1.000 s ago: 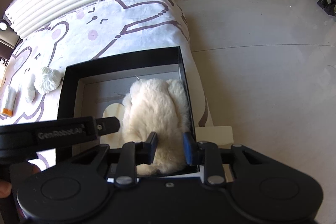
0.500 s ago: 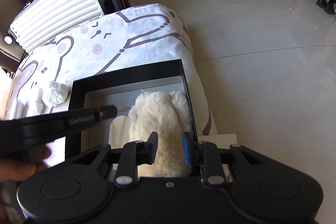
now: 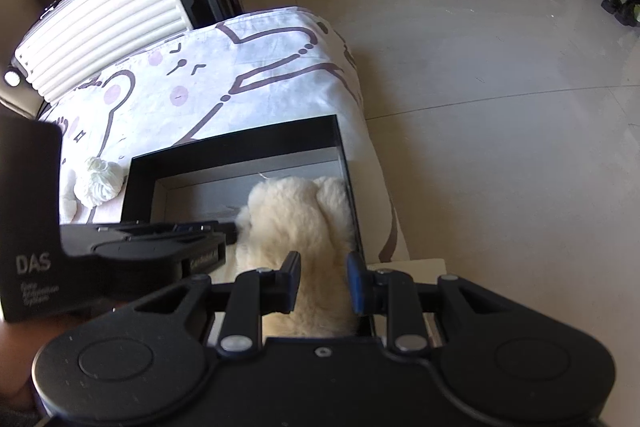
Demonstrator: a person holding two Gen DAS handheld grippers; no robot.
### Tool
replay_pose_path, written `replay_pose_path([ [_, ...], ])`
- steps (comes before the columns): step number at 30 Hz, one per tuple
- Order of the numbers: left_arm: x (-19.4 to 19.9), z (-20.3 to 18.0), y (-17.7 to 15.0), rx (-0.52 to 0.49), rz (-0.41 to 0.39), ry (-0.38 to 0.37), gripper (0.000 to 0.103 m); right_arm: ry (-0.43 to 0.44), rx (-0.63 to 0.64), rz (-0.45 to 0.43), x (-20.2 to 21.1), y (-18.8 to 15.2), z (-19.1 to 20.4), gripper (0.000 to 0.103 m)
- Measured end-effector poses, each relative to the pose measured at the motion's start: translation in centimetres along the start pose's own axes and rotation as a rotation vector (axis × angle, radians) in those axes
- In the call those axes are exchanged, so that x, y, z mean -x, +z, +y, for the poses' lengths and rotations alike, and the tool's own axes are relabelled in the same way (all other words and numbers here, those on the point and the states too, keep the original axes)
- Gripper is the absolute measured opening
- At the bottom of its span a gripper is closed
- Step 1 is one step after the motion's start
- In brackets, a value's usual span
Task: Organize objects
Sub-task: 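Withdraw the left tool from the box while the right tool holds the plush inside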
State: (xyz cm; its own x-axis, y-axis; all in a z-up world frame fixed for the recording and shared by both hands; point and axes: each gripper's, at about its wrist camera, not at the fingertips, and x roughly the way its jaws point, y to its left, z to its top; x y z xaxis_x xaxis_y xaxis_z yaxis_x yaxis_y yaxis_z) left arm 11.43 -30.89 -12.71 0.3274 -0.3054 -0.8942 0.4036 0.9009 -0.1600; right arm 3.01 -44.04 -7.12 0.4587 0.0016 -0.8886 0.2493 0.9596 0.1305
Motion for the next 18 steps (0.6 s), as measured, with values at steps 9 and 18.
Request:
replay_pose_path([
  [9, 2.2, 0.5, 0.0, -0.020, -0.035, 0.038, 0.010, 0.002, 0.002, -0.008, 0.4, -0.1, 0.4, 0.026],
  [18, 2.1, -1.1, -1.6, -0.358, 0.025, 0.166, 0.010, 0.005, -0.011, -0.015, 0.6, -0.1, 0.7, 0.026],
])
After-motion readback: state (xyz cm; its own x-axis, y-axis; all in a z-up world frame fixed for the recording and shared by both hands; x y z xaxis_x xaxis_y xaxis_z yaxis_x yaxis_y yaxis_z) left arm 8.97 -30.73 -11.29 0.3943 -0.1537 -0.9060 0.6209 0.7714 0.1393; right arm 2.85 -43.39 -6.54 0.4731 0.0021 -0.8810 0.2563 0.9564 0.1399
